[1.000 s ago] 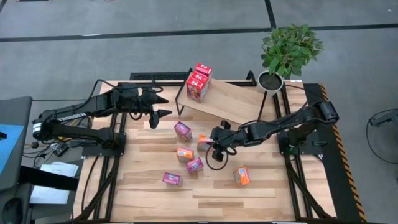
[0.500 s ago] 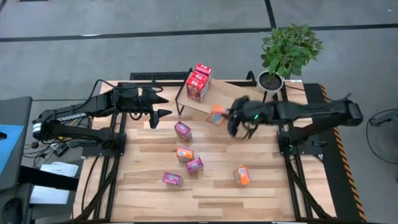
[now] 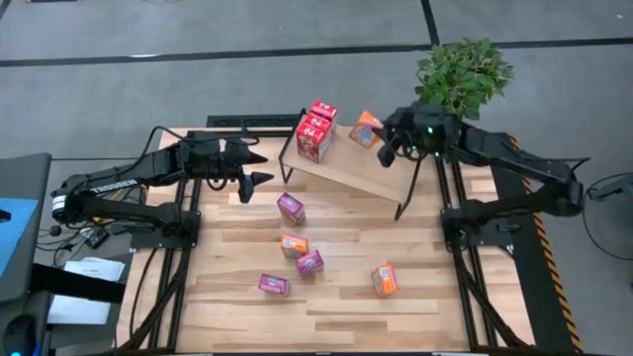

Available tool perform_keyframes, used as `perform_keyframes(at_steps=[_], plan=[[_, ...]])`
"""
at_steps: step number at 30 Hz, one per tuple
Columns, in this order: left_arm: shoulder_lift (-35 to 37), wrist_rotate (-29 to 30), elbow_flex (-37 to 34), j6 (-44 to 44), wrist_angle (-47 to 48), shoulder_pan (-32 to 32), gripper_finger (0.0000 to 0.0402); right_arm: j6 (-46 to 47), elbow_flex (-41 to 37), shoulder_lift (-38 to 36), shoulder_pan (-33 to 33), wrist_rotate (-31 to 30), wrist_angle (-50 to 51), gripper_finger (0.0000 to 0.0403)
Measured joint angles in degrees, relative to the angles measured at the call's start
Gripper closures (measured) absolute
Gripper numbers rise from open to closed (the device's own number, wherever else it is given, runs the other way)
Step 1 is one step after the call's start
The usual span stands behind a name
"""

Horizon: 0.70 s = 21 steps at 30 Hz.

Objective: Stack cereal on shelf
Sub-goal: Put the top orange cereal box on the shelf

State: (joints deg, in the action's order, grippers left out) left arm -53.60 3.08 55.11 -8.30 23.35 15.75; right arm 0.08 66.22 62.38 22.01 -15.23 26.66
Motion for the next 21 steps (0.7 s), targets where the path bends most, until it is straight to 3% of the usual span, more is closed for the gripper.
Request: perform_keyframes(at_steps=[7,21], plan=[[0.0,0.82,0.0,-0.14,-0.02,0.01,0.0136,-3.23,0.13,3.27,8.6,13.82,0.69,0.0286],[0.0,2.29,0.0,-0.15,-0.09,0.0,0.0136,-7.24,0.17,10.59,15.68,24.16,-5.4,0.0286]])
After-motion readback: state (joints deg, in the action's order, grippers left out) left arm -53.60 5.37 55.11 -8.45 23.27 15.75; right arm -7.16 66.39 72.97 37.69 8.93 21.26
